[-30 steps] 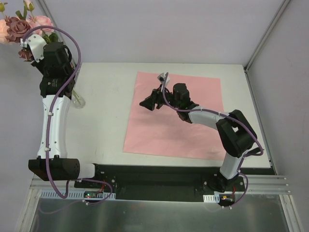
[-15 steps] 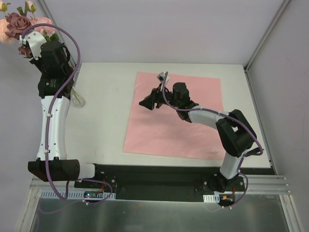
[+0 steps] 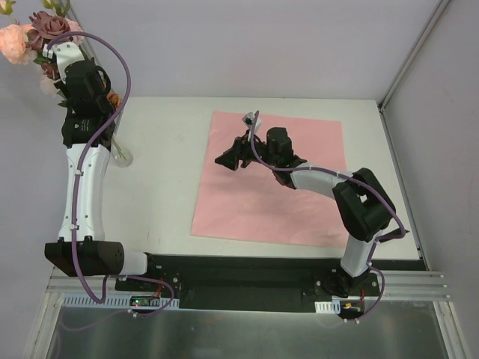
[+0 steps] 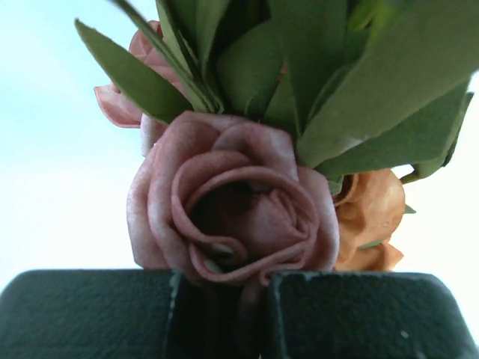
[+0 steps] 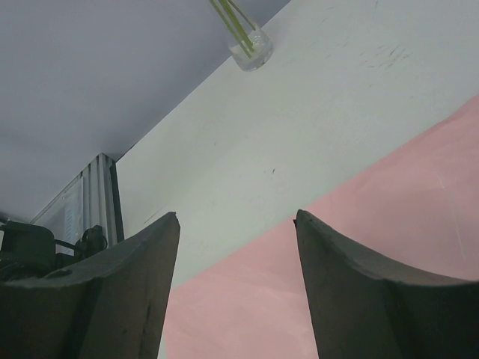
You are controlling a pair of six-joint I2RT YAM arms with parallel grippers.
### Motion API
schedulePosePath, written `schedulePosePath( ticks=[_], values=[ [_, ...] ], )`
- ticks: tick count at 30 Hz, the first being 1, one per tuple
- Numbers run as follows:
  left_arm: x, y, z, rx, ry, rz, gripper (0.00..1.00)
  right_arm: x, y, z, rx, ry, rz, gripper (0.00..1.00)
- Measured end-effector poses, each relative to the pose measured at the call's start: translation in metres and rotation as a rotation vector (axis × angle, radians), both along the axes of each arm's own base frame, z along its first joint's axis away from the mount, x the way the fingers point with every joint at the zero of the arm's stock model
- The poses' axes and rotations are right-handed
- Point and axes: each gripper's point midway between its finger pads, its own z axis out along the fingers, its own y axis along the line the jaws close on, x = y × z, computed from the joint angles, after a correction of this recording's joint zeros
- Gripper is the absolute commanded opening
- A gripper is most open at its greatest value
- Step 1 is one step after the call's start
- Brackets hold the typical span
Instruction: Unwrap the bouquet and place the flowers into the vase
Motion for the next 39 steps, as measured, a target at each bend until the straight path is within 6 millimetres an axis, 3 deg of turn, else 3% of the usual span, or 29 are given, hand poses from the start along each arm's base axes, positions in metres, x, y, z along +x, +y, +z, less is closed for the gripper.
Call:
schedulePosePath(
  ticks=[8,23,30,39],
  values=[
    [0.008,0.010,-0.021,-0.026,0.027,-0.050,0.00,0.001,0.001,-0.003,-0.002,0.007,0.003,0.66],
    [0.007,0.015,-0.025,-0.041,0.014,-0.092,0.00,0.003,0.003,-0.005,-0.003,0.010,0.004,0.66],
    [0.017,0.015,-0.032,-0.021,0.044,-0.118,0.00,0.003,0.005,-0.006,0.000,0.021,0.013,0.66],
    [0.030,0.014,-0.057,-0.032,0.080,-0.137,0.00,0.002,0.006,-0.007,-0.001,0.025,0.021,0.66]
  ],
)
